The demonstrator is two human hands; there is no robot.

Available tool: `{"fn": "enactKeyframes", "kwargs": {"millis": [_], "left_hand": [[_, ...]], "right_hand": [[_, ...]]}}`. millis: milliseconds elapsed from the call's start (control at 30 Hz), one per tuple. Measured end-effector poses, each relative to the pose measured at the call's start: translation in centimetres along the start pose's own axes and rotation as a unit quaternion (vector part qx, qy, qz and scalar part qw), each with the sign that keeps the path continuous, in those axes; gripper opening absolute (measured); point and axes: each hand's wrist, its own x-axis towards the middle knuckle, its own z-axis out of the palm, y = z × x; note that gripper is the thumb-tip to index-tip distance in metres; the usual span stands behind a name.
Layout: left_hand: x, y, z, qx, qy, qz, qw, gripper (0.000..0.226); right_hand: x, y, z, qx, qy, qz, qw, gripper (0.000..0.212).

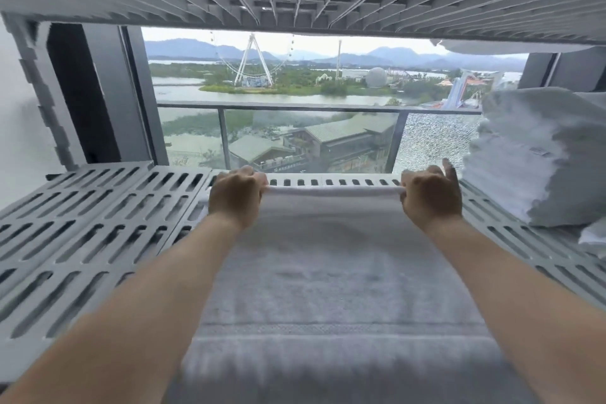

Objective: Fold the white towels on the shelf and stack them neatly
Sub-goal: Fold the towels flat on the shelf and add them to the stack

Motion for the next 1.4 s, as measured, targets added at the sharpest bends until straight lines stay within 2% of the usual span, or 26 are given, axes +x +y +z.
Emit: {"fn": "enactKeyframes", "kwargs": {"millis": [100,200,300,467,633,800,933,1067,1167,1233,1300,1400], "left_hand": [[-3.5,0.8,-2.8,0.0,0.018,0.014,1.0,0.016],[-6.8,1.8,-5.2,0.008,0.021,0.002,1.0,0.017],[-10.5,3.1,-6.6,0.054,-0.016,-0.028,0.998,0.022],[-13.2,4.5,-7.6,0.122,-0.091,-0.099,0.983,0.02],[-13.5,4.7,-7.7,0.068,-0.101,-0.16,0.98,0.012],[-14.0,4.5,-7.6,0.037,-0.091,-0.174,0.98,0.005],[-13.8,4.3,-7.0,0.04,-0.083,-0.166,0.982,0.007],[-13.7,3.9,-6.2,0.079,-0.04,-0.157,0.984,0.014],[-13.5,4.0,-6.4,0.131,-0.046,-0.137,0.981,0.027],[-12.9,4.0,-6.5,0.146,-0.056,-0.126,0.98,0.029],[-11.9,4.3,-6.4,0.133,-0.043,-0.127,0.982,0.029],[-8.9,5.5,-5.1,0.071,-0.04,-0.093,0.992,0.03]], "right_hand": [[-3.1,0.5,-2.6,-0.01,-0.029,0.029,0.999,0.011],[-6.9,0.2,-4.8,0.026,-0.042,0.055,0.997,0.022],[-11.2,0.2,-5.3,0.012,-0.073,0.068,0.995,0.028],[-13.3,0.7,-5.6,0.086,-0.086,0.123,0.985,0.028],[-13.3,0.9,-5.6,0.157,-0.105,0.18,0.965,0.028],[-13.1,1.1,-5.1,0.174,-0.105,0.209,0.957,0.032],[-13.1,1.3,-5.0,0.172,-0.106,0.206,0.958,0.035],[-12.8,1.3,-5.1,0.151,-0.085,0.203,0.964,0.039],[-13.0,1.5,-4.5,0.096,-0.102,0.171,0.975,0.038],[-12.9,1.1,-4.7,0.055,-0.067,0.137,0.987,0.034],[-12.2,-0.1,-5.2,0.099,-0.024,0.104,0.989,0.029],[-9.7,-3.5,-5.6,0.21,-0.07,0.047,0.974,0.03]]}}
